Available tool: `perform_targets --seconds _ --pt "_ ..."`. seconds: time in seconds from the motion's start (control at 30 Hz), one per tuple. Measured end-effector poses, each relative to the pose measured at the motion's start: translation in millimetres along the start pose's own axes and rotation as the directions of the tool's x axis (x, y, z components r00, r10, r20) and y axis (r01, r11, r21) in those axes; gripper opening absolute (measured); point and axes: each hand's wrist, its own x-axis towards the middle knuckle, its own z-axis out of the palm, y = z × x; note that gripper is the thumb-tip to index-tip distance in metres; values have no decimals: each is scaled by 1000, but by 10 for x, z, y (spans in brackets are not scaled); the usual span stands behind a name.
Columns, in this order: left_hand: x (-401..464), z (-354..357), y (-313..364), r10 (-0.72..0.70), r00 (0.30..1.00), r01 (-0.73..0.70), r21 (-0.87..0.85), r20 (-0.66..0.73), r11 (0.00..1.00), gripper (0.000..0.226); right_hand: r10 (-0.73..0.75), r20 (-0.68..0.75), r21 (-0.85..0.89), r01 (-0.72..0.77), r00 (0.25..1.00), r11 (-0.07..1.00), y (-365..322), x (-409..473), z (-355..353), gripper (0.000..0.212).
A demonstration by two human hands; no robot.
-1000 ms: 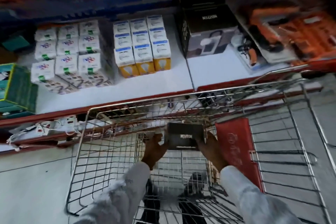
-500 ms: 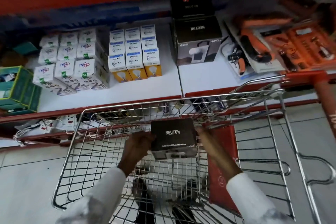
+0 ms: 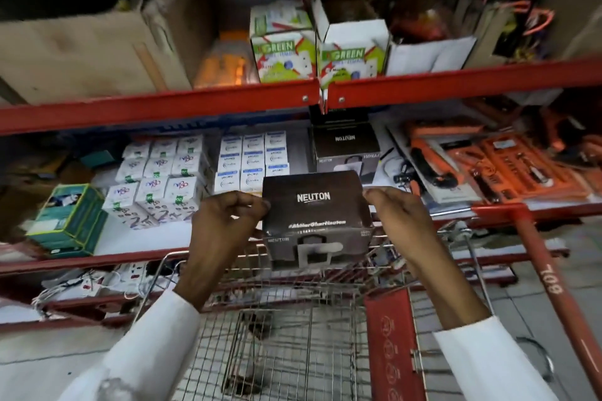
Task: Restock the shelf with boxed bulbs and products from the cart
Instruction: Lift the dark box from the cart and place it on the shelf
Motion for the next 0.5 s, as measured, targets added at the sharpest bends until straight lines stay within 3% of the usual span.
perform_targets --seconds 0.07,0.17,0.33,0.5 --pt "67 115 99 36 999 -36 -7 4 999 4 -32 -19 -2 32 999 999 -78 112 -65 15" --pt "235 362 120 52 998 -52 -17 19 999 10 -57 -48 -9 57 997 998 -75 313 -134 19" --pt "582 862 -86 -62 980 87 -129 187 988 23 -9 -30 -55 7 1000 998 116 671 -183 26" --pt "869 1292 -327 -83 979 103 -98 186 990 34 62 -57 -131 -69 996 989 379 1062 -158 27"
